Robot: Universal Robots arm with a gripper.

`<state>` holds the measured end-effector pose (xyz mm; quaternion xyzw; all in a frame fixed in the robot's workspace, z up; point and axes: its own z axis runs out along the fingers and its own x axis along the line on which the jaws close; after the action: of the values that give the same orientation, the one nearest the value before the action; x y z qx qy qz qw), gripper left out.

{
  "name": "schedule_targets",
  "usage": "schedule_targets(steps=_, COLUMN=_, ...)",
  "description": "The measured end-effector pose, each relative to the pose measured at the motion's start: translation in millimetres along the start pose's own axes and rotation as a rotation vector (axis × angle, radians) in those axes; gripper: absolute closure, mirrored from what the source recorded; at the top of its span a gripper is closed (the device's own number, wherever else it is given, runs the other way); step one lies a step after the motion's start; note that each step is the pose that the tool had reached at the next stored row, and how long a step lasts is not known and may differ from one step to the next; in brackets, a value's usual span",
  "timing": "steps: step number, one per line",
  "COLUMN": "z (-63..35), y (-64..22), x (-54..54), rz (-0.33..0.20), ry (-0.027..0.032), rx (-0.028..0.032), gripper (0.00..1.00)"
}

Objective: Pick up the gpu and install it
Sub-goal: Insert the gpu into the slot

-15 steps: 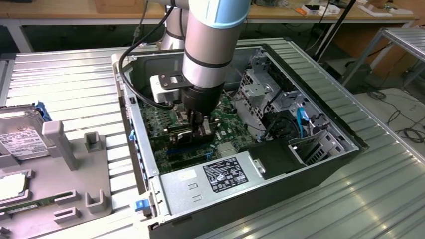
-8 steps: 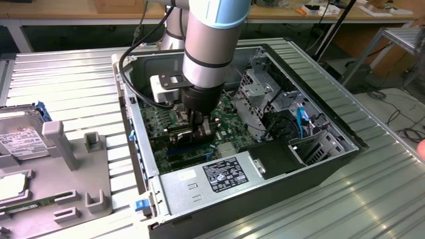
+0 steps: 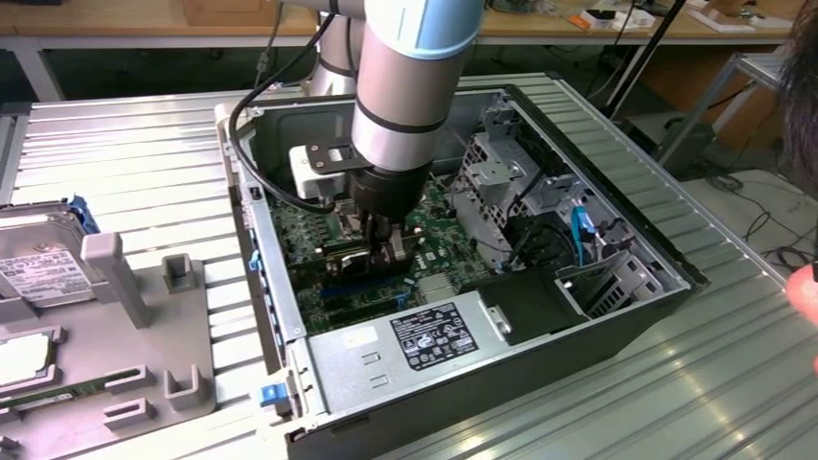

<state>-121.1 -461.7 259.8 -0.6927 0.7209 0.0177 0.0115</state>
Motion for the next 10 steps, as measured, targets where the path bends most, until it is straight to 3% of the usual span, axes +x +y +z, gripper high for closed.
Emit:
schedule_targets(steps=2, z=0.2, y=-0.1, x=0.0, rz=0.0, ry=0.0005, rx=-0.0001, gripper=0.73)
schedule_targets(steps=5, z=0.4, y=-1.2, x=-0.1, rz=0.0, ry=0.014, rx=-0.0035, gripper=0.73)
schedule_targets(steps=8, z=0.1, y=-1.3, x=0.0, rz=0.0, ry=0.0145, rx=-0.0052, gripper=0.73)
schedule_targets(steps=10, z=-1.3, y=-2.0, x=-0.3, rz=0.001, ry=0.0148, rx=-0.0167, gripper=0.73)
